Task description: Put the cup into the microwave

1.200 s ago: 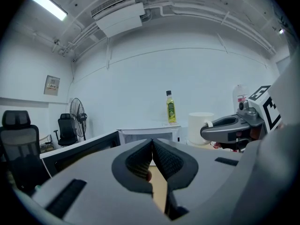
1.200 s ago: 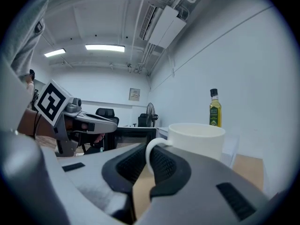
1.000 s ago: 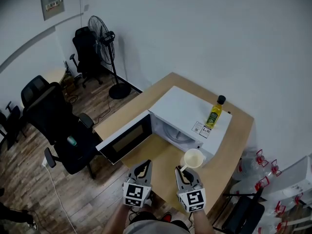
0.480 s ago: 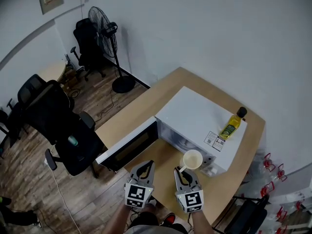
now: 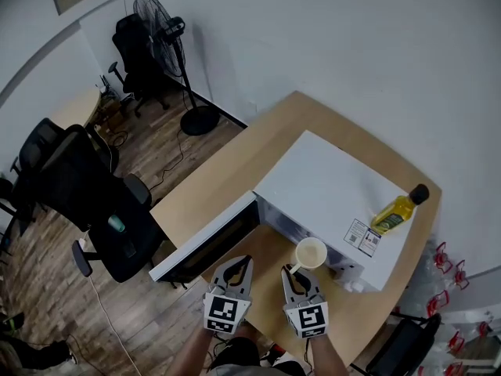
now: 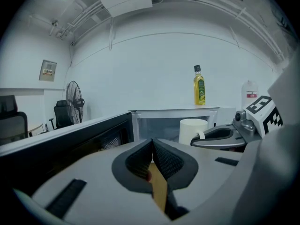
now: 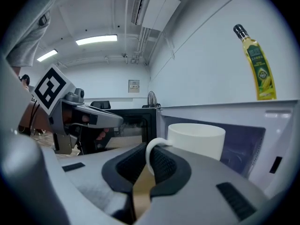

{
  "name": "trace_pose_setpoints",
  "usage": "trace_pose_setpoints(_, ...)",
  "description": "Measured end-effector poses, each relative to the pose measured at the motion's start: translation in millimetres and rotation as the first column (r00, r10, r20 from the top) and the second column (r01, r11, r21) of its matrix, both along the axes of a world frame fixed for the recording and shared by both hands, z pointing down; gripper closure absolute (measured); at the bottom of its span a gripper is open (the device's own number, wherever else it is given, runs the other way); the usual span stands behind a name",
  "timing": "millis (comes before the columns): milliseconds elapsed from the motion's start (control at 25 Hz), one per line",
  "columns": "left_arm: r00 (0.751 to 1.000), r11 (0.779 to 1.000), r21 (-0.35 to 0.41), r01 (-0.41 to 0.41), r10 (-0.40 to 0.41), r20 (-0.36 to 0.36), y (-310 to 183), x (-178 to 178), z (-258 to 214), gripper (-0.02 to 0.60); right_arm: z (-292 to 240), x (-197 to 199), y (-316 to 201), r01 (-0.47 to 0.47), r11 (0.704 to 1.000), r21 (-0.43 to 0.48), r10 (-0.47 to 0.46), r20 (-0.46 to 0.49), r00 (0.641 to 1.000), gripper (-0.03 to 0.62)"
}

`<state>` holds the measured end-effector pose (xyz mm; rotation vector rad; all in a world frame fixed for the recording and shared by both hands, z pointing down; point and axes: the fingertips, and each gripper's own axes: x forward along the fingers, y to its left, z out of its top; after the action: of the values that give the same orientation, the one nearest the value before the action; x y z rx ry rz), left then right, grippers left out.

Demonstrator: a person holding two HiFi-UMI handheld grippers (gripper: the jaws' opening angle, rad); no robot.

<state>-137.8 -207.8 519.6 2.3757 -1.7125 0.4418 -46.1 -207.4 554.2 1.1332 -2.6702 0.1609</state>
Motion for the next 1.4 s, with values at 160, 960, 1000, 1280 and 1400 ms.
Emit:
trace_pose_setpoints(160, 1.0, 1.0, -0.017, -0.011, 0.011, 0.0, -14, -3, 13, 0.558, 13, -6, -15, -0.003, 1.0, -0.019, 0.003, -0.006, 1.0, 0.562)
trace_pose_setpoints(960, 0.996, 0.995, -0.066, -0.081, 0.079, -0.035, -67, 6, 51, 0.558, 39, -14, -82, -0.029, 1.0, -0.011, 0.029, -0.042, 0.999, 0.56)
trace_pose_setpoints(1000, 0.996, 0.994, -0.069, -0.083, 0.081, -0.034, -69, 7, 53, 0.558, 41, -15, -84, -0.03, 0.999, -0.013, 0.029, -0.04, 0.999, 0.56)
trace_pose_setpoints(1280, 0.995, 0.992, -0.082, -0.098, 0.096, -0.034, -78, 8, 61, 0.558, 48, -19, -101, -0.037, 0.999, -0.006, 0.037, -0.027, 0.999, 0.56)
trace_pose_setpoints(1400, 0.995, 0.991, -0.088, -0.102, 0.1, -0.031, -80, 8, 64, 0.558, 52, -20, -107, -0.04, 0.999, -0.015, 0.04, -0.016, 0.999, 0.56)
